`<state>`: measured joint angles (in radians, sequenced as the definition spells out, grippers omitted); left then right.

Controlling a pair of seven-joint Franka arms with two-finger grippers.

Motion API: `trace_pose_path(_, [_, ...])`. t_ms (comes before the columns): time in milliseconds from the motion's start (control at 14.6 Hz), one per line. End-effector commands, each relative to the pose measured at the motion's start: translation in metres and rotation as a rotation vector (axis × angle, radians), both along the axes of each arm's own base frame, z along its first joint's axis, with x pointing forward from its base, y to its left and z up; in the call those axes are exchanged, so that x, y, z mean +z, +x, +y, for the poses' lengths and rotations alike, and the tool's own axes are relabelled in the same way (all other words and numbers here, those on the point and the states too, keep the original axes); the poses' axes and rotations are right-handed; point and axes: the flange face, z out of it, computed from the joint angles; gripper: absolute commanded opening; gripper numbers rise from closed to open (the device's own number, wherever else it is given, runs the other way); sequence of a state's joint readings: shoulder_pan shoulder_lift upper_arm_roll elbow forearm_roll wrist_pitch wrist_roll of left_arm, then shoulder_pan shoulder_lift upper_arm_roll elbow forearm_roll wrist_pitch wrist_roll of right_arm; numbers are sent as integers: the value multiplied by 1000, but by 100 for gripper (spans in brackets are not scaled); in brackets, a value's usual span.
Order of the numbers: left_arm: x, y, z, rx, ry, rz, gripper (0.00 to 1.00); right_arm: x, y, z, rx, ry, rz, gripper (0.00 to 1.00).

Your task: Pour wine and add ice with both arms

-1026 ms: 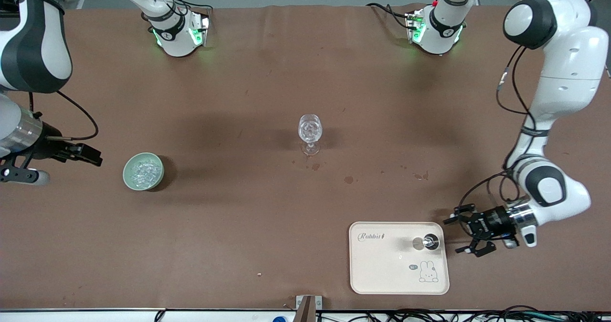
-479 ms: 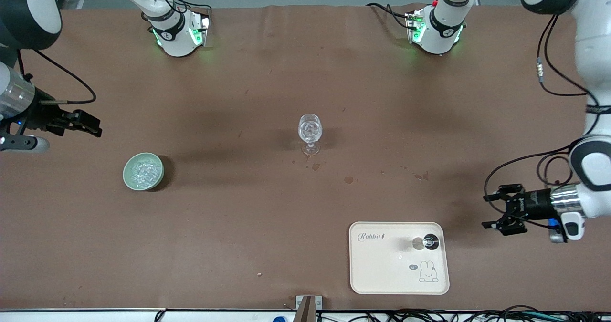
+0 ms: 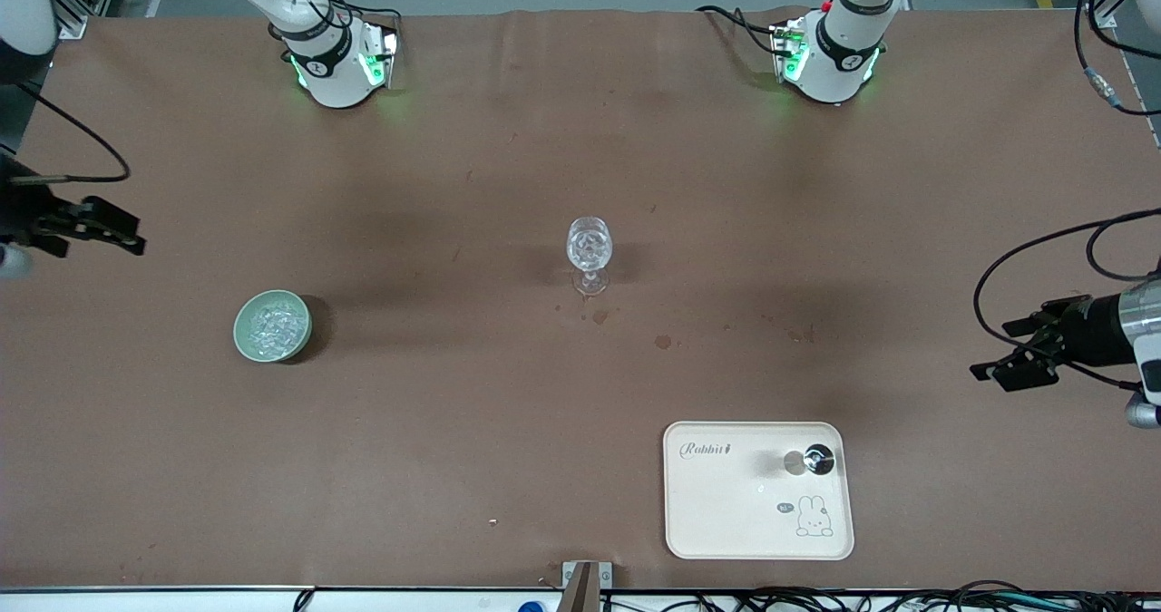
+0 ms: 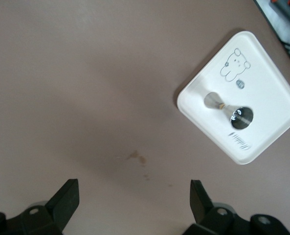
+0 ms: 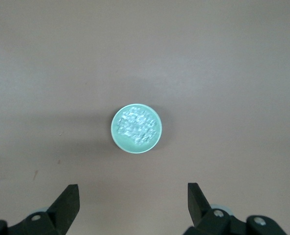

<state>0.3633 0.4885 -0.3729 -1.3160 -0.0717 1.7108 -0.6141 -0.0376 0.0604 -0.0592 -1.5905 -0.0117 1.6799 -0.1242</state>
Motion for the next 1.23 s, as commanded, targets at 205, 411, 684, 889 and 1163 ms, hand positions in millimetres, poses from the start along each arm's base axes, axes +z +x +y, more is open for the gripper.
trace_pose_path(205, [66,-29,-55,-168,123,-68,100,2,-11,-9,10,5,70,98])
trace_pose_path(411, [86,-42,-75,-230,128,-74,100,14,-27,-7,12,6,77,98])
trace_pose_path(684, [129,-70,-101,-344,192,-105,100,32,-44,-4,12,8,89,97])
trace_pose_path(889, [148,-95,-118,-443,240,-84,100,40,-56,-2,12,8,78,97])
trace_pose_path(1163, [158,-133,-128,-523,266,-96,100,43,-64,-2,12,8,67,97])
